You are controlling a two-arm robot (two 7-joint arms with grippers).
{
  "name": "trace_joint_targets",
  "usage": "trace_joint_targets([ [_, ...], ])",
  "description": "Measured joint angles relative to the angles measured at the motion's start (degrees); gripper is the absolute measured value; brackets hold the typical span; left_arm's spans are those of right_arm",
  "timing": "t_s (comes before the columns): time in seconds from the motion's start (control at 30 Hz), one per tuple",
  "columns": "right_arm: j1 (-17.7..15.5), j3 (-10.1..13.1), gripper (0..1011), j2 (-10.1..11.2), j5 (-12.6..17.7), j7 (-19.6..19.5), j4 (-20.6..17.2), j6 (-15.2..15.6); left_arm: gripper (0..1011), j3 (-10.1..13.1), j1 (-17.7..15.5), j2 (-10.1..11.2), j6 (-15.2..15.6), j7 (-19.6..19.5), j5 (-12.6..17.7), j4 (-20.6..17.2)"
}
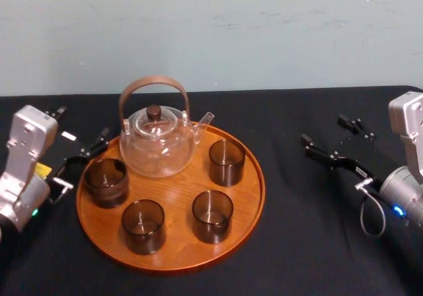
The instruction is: Pick up the glass from the table and place it on the tray.
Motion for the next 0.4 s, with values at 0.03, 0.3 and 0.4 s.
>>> trace_joint_targets([
  [0.03, 0.0, 0.0, 1002, 0.0, 0.0, 0.0, 0.0, 0.0, 1001, 0.0, 0.0, 0.0, 0.0, 0.0, 0.0, 0.0],
  [0.3, 0.0, 0.0, 1002, 0.1, 0.1, 0.0, 0.0, 0.0, 1001, 0.0, 0.0, 0.0, 0.0, 0.0, 0.0, 0.0],
  [0.4, 0.0, 0.0, 1002, 0.1, 0.1, 0.1, 0.0, 0.0, 1001, 0.0, 0.0, 0.0, 0.0, 0.0, 0.0, 0.0],
])
